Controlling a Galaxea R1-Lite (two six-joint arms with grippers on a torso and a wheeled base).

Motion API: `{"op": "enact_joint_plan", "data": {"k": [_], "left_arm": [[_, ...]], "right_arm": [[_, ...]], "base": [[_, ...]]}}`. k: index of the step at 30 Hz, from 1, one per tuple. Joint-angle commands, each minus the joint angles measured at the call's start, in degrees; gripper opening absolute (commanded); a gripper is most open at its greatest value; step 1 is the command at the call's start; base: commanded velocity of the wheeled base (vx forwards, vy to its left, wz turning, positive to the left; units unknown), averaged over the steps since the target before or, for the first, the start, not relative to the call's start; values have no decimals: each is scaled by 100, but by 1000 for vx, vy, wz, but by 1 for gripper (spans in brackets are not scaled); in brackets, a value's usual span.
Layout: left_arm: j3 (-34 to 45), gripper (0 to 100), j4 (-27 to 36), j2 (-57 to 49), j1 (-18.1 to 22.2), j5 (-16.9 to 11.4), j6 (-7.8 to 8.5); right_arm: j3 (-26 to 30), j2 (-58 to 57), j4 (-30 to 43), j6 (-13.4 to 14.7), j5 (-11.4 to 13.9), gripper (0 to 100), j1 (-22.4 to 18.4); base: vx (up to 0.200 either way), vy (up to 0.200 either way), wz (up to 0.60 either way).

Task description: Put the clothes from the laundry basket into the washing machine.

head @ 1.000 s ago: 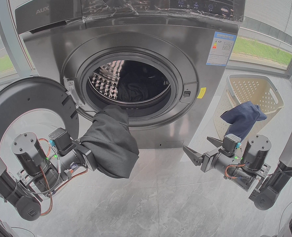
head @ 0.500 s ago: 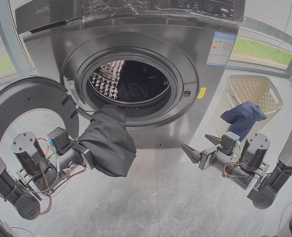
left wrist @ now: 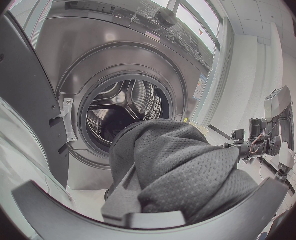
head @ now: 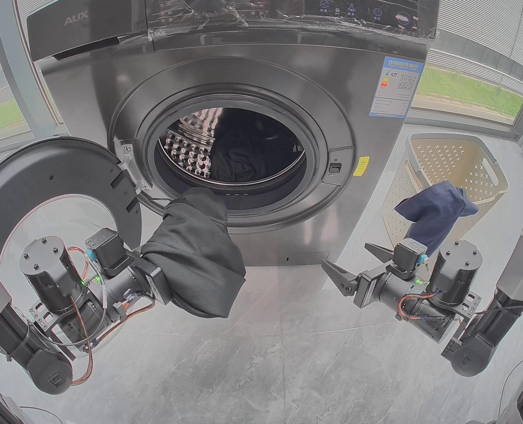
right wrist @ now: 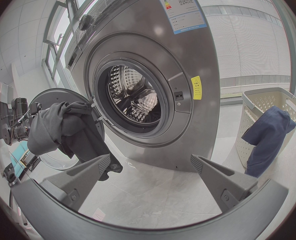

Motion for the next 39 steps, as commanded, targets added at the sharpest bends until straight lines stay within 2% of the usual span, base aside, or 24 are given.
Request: {"op": "enact_joint_plan", "data": {"k": [1,18,27,33,39], "left_arm": [[-19,0,-32,29,0,0,-1],[-28,0,-32,108,-9,0,-10],[16,0,-32,134,-44,0,7],[34,0,-32,152,-211,0,16],[122,0,-23,231,-870,36,16]], "right_arm": [[-11,16,-12,2,1,100,7],[6,42,-21,2,1,100,15],[50,25,-21,19,1,100,165],[94,-2,-21,37,10,100,262],[209,-45,-29,28,10,100,508]], "base": [[0,0,0],[188,0,0],[178,0,0],[0,0,0],[0,0,0]]}}
